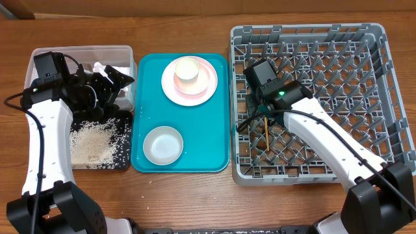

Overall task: Sort waste into correct bins and load items into the dishwasher
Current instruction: 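Lower the chopstick into the rack and open the right gripper, then reach the right gripper to the white bowl and grasp its rim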

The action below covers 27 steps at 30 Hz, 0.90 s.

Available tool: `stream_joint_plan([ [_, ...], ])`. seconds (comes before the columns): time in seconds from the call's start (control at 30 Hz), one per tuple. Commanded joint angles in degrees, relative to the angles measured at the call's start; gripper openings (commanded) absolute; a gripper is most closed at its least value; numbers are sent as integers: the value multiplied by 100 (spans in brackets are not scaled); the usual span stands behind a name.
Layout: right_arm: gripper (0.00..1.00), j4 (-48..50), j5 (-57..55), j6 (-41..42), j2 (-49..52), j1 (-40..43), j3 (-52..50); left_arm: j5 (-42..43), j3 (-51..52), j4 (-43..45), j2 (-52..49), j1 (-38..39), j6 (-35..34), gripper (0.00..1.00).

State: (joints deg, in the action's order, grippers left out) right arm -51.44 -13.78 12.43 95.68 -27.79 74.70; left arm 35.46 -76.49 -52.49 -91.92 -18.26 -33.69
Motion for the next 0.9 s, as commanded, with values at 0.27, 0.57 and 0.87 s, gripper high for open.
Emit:
stream_joint_plan([
  [0.27, 21, 553, 2844, 1287, -170, -42, 144, -15, -96, 7, 55, -9, 92, 100],
  [0.57, 24, 1449, 3180, 1290, -168, -1145, 144, -15, -96, 7, 55, -9, 92, 100],
  [0.87, 19, 2402, 1969, 1290, 127, -2564, 144, -15, -96, 7, 55, -9, 92, 100],
])
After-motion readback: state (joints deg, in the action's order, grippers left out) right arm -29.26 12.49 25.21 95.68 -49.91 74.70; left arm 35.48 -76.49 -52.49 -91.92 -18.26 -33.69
